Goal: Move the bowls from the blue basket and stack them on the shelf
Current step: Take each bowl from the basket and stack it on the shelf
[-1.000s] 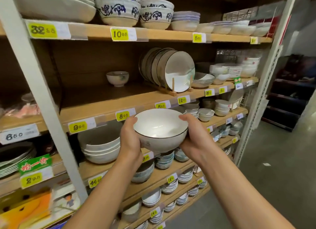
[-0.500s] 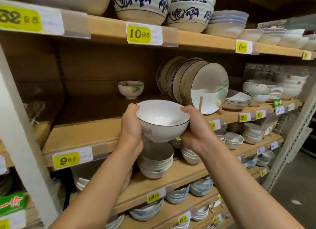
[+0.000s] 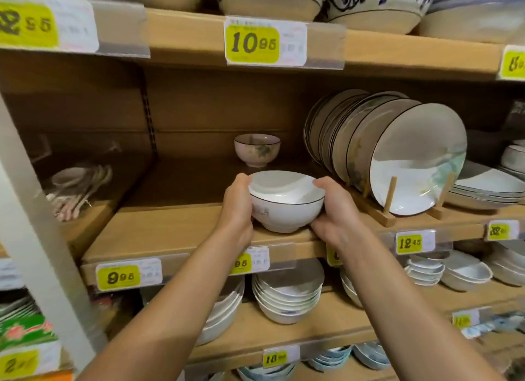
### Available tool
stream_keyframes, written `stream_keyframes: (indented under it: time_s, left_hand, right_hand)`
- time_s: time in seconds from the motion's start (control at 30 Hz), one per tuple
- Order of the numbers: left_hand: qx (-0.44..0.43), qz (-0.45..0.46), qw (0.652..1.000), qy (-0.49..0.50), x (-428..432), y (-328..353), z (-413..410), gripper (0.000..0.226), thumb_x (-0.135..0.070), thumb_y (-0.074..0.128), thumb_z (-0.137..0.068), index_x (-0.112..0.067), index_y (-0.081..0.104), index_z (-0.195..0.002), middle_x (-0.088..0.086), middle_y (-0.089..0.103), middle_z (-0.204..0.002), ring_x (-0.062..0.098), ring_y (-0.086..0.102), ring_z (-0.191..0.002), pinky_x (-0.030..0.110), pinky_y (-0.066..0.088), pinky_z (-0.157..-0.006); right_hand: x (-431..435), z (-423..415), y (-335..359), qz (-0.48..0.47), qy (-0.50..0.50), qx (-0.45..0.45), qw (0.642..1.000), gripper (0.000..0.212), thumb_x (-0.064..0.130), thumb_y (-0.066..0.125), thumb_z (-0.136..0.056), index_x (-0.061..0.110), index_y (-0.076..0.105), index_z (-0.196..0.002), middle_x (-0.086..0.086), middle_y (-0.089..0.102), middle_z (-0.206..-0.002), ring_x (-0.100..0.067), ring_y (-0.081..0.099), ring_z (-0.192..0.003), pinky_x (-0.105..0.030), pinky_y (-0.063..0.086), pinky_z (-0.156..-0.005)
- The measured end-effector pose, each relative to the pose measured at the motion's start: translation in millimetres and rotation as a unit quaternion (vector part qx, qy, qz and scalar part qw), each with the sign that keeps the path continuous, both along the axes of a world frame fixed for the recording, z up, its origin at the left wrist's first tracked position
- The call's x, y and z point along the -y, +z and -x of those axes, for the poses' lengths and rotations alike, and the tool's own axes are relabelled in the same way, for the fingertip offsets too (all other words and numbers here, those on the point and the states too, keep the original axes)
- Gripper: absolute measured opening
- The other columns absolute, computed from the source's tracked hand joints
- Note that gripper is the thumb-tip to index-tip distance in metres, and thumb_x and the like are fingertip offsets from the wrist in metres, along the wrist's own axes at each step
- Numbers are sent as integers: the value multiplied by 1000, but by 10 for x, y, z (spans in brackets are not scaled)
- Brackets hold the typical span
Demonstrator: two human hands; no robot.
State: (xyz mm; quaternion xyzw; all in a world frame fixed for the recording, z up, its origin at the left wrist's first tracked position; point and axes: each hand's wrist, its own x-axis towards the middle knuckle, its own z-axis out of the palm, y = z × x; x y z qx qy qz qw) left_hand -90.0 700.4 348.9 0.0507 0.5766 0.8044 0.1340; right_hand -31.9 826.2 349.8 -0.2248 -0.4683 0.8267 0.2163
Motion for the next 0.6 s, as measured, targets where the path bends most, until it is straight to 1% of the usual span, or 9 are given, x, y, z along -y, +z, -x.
stream_keyframes:
  time_s: [0.07,0.17,0.23,0.27,0.33,0.37,0.43,0.53,0.6]
  left_hand:
    - [0,11,1000,16,-22,-4,5,31,-21,41,-89,-18,72,-89,1,77,-81,23,68,-90,34,51,-75]
    - [-5,13,999,37,-43,18,-14,29,-19,42,-92,-18,71,-92,3,76,-88,23,68,-94,36,52,-83]
    - [-6,1,998,69,-35,33,-65,25,-20,46,-93,-15,66,-108,6,73,-97,23,66,-99,38,51,-88]
    - [-8,-11,996,86,-22,27,-127,30,-23,49,-94,-14,59,-121,6,70,-105,21,64,-103,38,50,-91]
    - [-33,-25,993,113,-10,-40,-309,50,-29,54,-93,-23,39,-140,0,58,-127,14,56,-111,33,47,-97]
    - [-50,-23,992,115,-26,-73,-421,59,-32,56,-92,-31,31,-145,-6,50,-133,7,52,-112,27,45,-93]
    - [-60,-28,993,100,-135,-131,-607,70,-35,59,-90,-42,21,-149,-13,42,-132,-1,48,-105,18,40,-80]
    - [-72,-23,989,124,-337,-162,-681,81,-29,61,-89,-43,10,-151,-11,42,-137,3,50,-110,22,39,-84]
    - [-85,1,985,147,-371,-135,-610,79,-24,58,-90,-40,11,-151,-6,44,-139,11,51,-115,24,42,-87]
  right_hand:
    - [-52,58,-8,1,16,-4,1000,16,9,50,-90,11,60,-102,-15,71,-97,-32,68,-95,-47,56,-85]
    - [-141,107,-37,-10,49,-8,999,16,10,51,-91,11,59,-105,-15,72,-99,-31,68,-97,-47,54,-90]
    - [-205,123,-58,-27,76,-6,997,18,12,51,-92,10,61,-107,-15,74,-99,-29,69,-98,-45,54,-93]
    - [-239,129,-55,-41,91,-6,995,19,13,52,-91,9,63,-106,-14,75,-98,-29,69,-99,-45,53,-94]
    - [-322,165,-12,-66,110,-7,992,21,16,54,-89,8,68,-103,-13,76,-96,-29,69,-101,-45,51,-97]
    - [-367,198,20,-70,110,-8,991,20,18,55,-89,9,69,-101,-13,76,-94,-29,69,-101,-46,51,-98]
    - [-414,276,102,-69,113,-5,991,20,19,57,-90,10,67,-105,-15,76,-92,-30,70,-98,-48,51,-97]
    - [-378,353,165,-88,150,10,985,23,14,56,-89,7,69,-107,-19,73,-102,-34,69,-100,-50,50,-99]
    - [-370,359,109,-93,162,12,982,24,11,55,-88,8,70,-106,-19,72,-107,-34,68,-104,-50,49,-100]
